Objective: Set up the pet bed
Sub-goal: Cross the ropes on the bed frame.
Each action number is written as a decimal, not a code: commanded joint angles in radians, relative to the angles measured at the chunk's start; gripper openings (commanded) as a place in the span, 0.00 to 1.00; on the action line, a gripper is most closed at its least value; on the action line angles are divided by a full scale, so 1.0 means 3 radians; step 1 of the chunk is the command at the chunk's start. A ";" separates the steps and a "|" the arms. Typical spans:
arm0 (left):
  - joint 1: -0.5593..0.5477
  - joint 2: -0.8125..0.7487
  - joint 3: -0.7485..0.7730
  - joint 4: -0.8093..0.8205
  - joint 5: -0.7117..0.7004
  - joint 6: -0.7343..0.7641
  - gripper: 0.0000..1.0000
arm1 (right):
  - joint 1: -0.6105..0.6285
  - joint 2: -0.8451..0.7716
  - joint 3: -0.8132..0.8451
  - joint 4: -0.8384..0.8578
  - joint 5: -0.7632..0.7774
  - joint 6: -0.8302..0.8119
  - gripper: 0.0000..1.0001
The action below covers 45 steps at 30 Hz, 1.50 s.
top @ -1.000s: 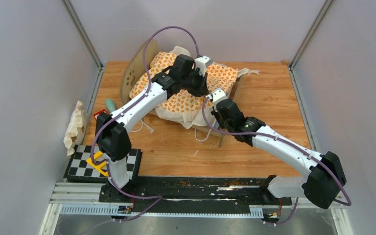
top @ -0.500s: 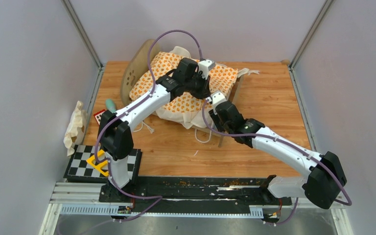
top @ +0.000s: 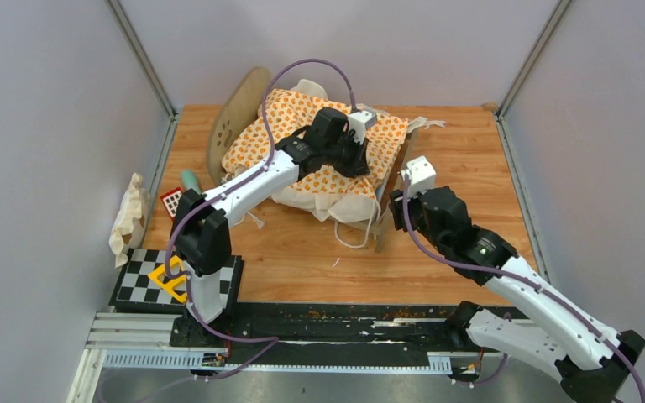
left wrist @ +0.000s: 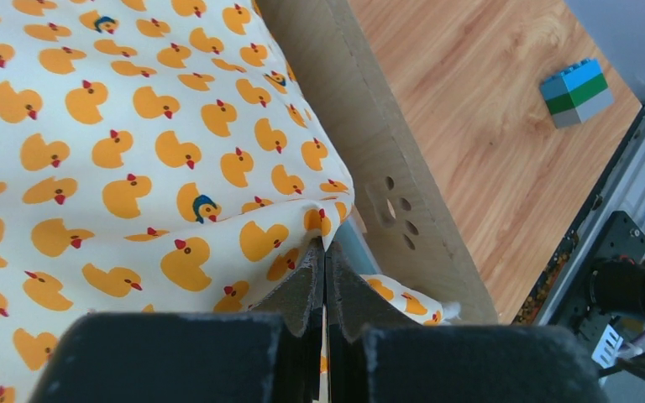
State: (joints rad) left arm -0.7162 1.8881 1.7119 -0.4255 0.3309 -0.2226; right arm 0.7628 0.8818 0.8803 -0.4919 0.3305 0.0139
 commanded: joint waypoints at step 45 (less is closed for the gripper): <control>-0.0759 -0.0534 -0.0560 0.0389 -0.0681 -0.0307 0.72 | -0.0006 -0.1540 0.0180 -0.1387 0.1253 0.1853 0.61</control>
State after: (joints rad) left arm -0.9405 1.6936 1.5234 -0.3527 0.1596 -0.2947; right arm 0.7624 0.4049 0.9173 -0.8600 0.6819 0.5671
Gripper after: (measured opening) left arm 0.714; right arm 0.607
